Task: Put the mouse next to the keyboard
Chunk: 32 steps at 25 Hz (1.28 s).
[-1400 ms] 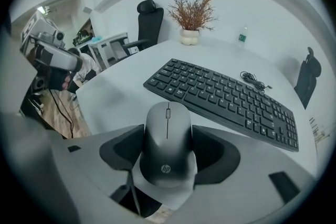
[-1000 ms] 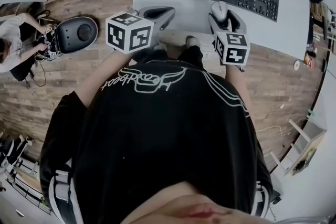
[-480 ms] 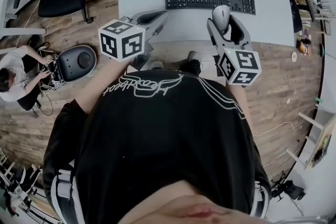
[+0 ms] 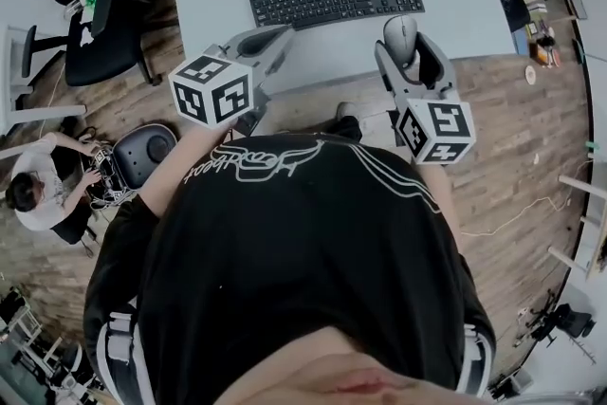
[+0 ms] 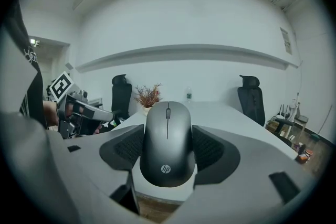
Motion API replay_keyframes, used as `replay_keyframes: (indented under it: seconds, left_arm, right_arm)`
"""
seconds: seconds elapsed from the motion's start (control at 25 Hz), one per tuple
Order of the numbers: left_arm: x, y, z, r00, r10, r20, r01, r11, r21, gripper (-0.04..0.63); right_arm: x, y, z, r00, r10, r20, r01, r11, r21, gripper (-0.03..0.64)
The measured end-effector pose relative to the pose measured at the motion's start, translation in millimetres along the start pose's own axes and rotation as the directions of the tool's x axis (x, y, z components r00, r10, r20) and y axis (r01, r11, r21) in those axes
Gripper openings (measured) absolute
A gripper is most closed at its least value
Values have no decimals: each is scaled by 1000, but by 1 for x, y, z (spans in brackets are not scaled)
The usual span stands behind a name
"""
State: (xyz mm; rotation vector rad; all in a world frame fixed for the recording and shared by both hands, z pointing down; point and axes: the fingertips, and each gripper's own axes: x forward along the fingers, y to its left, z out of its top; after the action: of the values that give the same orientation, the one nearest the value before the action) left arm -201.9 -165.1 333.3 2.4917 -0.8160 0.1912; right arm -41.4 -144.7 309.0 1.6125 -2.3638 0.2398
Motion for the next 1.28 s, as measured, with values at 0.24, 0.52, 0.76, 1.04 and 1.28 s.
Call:
replay_keyframes:
  seconds: [0.24, 0.52, 0.76, 1.04, 1.28]
  left_arm:
    - [36, -17, 6, 1000, -15, -16, 15, 1000, 2, 6]
    - [90, -31, 17, 999, -19, -28, 19, 1000, -4, 6]
    - [135, -37, 19, 999, -12, -39, 11, 1000, -16, 6]
    - [186, -38, 25, 999, 1, -49, -3, 999, -35, 6]
    - [221, -35, 29, 999, 31, -44, -33, 998, -45, 6]
  right_arm:
    - [-11, -49, -6, 999, -39, -8, 39, 999, 22, 258]
    - [-10, -118, -8, 997, -73, -18, 74, 997, 35, 258]
    - [-5, -172, -12, 995, -97, -30, 97, 995, 25, 258]
    - [9, -235, -20, 992, -116, -51, 118, 993, 28, 258]
    - [23, -281, -36, 987, -130, -93, 132, 991, 24, 258]
